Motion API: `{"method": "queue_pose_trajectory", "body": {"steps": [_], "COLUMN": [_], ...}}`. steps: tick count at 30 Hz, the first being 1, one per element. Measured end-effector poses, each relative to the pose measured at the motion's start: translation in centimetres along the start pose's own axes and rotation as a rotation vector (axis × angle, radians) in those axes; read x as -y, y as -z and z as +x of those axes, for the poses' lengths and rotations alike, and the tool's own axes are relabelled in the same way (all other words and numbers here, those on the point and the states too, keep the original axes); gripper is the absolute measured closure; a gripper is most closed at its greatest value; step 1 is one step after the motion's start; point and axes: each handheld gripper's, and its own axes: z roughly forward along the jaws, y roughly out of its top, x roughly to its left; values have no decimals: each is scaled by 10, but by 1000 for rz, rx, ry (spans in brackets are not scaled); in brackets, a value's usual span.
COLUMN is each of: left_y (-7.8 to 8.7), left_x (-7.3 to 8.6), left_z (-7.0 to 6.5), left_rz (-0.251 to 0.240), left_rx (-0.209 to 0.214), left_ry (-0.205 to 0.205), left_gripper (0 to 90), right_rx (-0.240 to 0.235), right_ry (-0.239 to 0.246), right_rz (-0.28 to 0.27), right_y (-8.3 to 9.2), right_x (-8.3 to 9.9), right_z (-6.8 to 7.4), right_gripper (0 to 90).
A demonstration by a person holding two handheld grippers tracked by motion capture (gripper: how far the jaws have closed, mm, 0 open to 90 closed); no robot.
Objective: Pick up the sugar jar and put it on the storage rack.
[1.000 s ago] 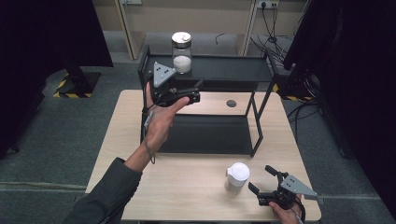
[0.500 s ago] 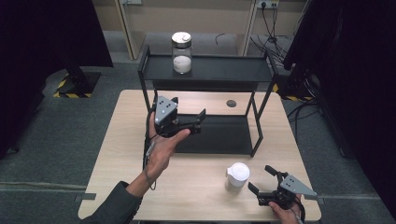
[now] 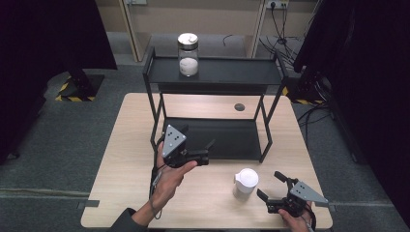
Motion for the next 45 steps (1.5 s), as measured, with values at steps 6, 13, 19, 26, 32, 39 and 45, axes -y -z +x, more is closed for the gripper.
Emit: {"method": "queue_pose_trajectory", "body": {"steps": [6,13,19,26,32,39,45], "left_y": [4,10,12,21,23,26,30], "left_x": [21,48,60,73,88,104,111], "left_z": [3,1,-2,-5,-2,3,4], "left_rz": [24,45,59,64,97,134,137], "left_rx": [20,35,49,61,83,73,72], "left_ry": [27,42,23,-9,-14,-10,-39], "left_gripper": [4,4,4,3,3,4,4], "right_rx": [0,-2,-2,-3,-6,-10,-15], "right_ry": [1,1,2,3,8,12,17], "right_rz": [1,1,2,0,2,1,1], "right_y": [0,0,-1,0,0,0,0], "right_x": [0,0,0,0,-1,-1,-1], "right_z": [0,0,0,0,1,1,1], "right_gripper": [5,5,5,5,5,5,5]}}
